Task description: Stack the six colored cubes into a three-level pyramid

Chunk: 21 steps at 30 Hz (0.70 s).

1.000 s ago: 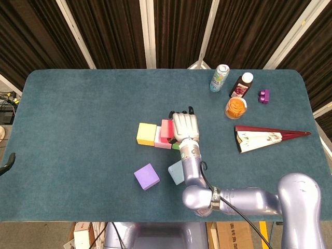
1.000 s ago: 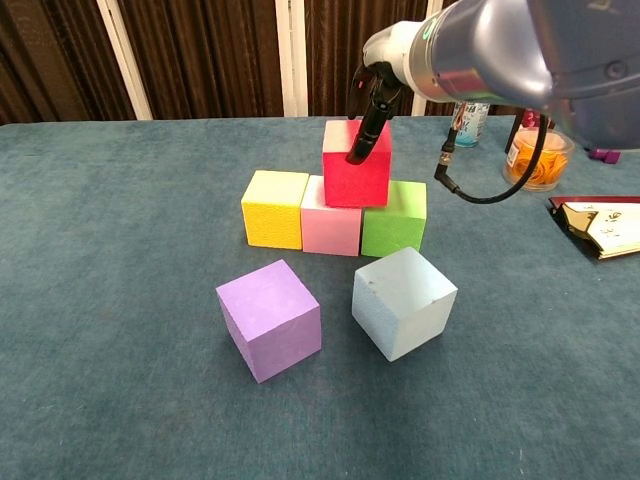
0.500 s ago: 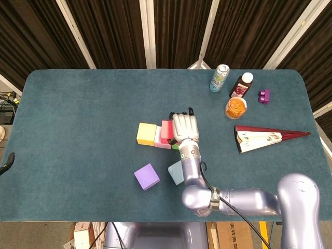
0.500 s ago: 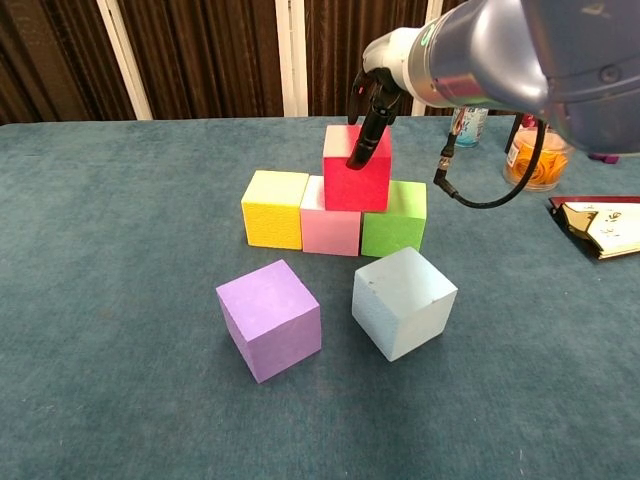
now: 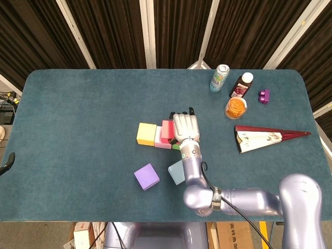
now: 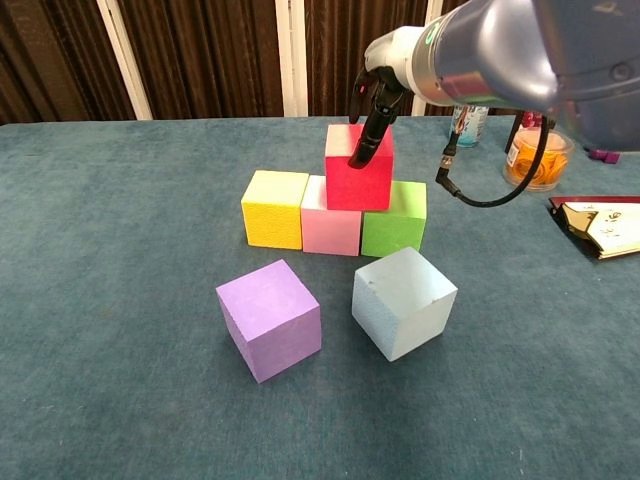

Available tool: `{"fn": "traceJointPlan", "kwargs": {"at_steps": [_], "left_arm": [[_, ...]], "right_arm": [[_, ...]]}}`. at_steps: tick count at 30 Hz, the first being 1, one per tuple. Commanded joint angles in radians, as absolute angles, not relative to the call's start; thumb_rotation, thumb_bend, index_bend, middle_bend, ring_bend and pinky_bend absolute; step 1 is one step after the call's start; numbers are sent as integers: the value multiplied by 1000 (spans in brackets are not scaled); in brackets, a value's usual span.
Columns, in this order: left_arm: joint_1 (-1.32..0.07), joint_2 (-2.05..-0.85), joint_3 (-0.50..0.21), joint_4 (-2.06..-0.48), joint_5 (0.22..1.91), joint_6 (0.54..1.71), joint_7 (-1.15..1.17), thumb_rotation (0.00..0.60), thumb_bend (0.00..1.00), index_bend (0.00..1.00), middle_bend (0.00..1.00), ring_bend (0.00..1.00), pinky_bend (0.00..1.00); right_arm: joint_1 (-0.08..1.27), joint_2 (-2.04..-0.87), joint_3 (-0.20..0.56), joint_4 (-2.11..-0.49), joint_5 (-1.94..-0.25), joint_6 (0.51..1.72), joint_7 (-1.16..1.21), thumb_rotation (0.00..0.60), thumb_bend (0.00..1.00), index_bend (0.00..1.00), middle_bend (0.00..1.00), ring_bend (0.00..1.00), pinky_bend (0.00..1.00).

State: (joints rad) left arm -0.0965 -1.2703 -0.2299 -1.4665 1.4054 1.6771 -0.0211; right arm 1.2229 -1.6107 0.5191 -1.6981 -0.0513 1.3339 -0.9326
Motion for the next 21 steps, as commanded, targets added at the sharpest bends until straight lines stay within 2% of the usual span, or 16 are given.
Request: {"fn": "traceJointPlan", "kwargs": {"at_steps": [1,21], "left_arm": [[-96,-1270,-230,-1466,1406,1678,-21,600,353,155,32,0,0],[-95,-1269,-231,-1467,1406,1681,-25,600,352,155,32,0,0]], "right_arm": [[1223,-1608,519,-1702,-49,1334,-936,600,215,294,410,220,0],[1229,-1615,529,-1704,-45,1344,-934,600,208,284,384,209,0]]}}
